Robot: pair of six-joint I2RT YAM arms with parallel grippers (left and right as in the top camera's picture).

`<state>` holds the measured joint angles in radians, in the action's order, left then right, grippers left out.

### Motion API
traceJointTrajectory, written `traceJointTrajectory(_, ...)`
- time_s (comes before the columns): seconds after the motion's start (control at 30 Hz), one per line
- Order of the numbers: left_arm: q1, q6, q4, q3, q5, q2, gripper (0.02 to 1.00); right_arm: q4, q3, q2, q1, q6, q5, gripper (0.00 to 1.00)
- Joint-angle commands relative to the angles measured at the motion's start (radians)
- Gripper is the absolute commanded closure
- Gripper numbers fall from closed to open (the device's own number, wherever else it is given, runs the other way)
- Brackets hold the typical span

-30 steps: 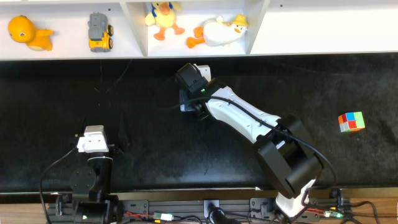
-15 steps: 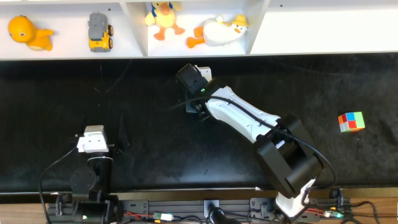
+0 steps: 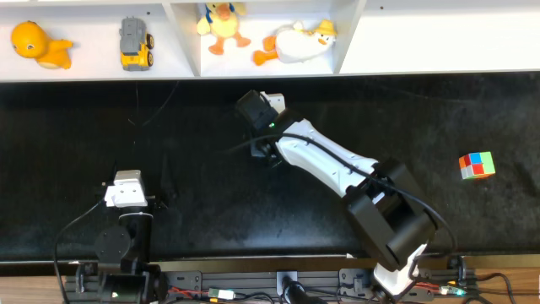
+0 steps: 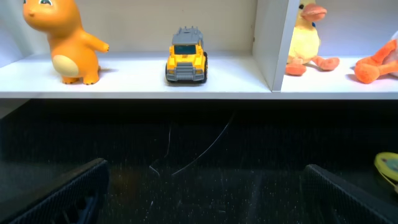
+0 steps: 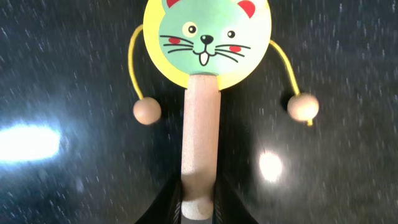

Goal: Store Toys

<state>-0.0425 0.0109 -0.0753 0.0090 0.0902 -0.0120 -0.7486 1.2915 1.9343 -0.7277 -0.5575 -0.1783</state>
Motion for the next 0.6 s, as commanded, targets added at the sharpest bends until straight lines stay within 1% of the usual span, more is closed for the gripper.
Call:
traceJointTrajectory(0.03, -0.003, 0.019, -0.002, -0.001, 0.001, 0.010, 0.020, -0.060, 0.006, -0.071, -0.018, -0.023, -0.036, 0.958)
traceJointTrajectory(0.2, -0.003, 0.019, -0.002, -0.001, 0.001, 0.010, 0.020, -0.164, -0.021, -0.166, -0.007, -0.023, -0.101, 0.954)
traceJointTrajectory(0.33, -0.003, 0.019, -0.002, -0.001, 0.001, 0.010, 0.020, -0.178, -0.103, -0.266, 0.034, -0.023, -0.100, 0.956)
traceJointTrajectory(0.47, -0.003, 0.019, -0.002, -0.001, 0.001, 0.010, 0.020, -0.179, -0.182, -0.377, 0.048, -0.023, -0.108, 0.958)
traceJointTrajectory(0.53, -0.003, 0.019, -0.002, -0.001, 0.001, 0.010, 0.020, -0.184, -0.250, -0.473, 0.052, -0.023, -0.138, 0.952)
traceJointTrajectory(0.6, -0.003, 0.019, -0.002, -0.001, 0.001, 0.010, 0.020, -0.192, -0.290, -0.533, 0.061, -0.023, -0.151, 0.950)
